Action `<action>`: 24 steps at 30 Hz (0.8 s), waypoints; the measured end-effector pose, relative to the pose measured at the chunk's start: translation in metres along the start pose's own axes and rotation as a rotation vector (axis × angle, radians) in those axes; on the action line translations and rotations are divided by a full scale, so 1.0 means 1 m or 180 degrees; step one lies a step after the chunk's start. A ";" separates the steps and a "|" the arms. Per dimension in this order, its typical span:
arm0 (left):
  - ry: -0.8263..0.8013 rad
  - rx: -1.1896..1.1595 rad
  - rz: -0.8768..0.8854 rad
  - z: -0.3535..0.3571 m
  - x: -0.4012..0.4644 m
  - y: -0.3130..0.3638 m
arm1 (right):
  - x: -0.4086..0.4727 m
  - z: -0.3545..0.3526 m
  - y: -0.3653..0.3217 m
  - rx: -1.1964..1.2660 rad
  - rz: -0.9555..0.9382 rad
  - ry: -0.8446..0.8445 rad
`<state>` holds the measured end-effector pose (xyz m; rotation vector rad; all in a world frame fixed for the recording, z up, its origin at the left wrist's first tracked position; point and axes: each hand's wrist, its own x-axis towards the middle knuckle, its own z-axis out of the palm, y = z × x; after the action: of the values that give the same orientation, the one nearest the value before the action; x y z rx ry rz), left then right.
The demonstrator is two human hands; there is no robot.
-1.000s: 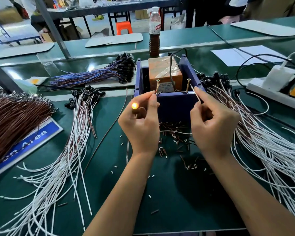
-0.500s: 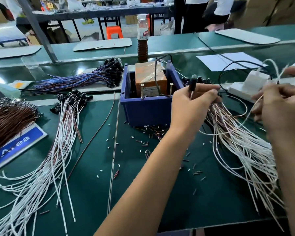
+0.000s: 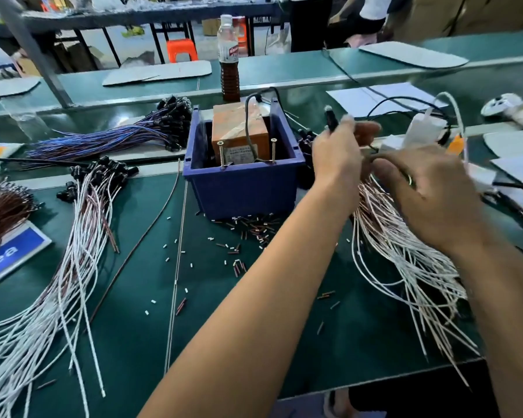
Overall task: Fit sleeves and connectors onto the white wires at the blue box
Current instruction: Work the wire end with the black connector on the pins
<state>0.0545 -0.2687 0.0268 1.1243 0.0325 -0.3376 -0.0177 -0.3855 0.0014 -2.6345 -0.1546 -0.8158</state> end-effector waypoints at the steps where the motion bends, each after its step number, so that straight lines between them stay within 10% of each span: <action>1: -0.0019 -0.0223 0.0005 0.002 0.002 0.005 | -0.001 -0.001 -0.004 0.0202 0.0096 -0.0188; 7: 0.0075 -0.0708 -0.0296 0.011 0.016 0.027 | 0.001 -0.034 -0.007 -0.0013 0.0280 -0.0111; 13: 0.0198 0.0767 -0.0591 0.006 0.029 0.019 | 0.003 -0.080 -0.017 -0.0079 0.0486 -0.0336; 19: 0.0212 0.1017 -0.0890 -0.007 0.042 -0.004 | -0.001 -0.038 -0.011 -0.0582 0.1182 -0.1671; 24: 0.0621 0.1836 -0.0247 -0.012 0.055 -0.025 | -0.012 0.000 -0.003 -0.0955 0.1286 -0.1315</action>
<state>0.1014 -0.2813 -0.0111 1.7290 0.1591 -0.3132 -0.0282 -0.3822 -0.0047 -2.9339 0.4116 -0.1648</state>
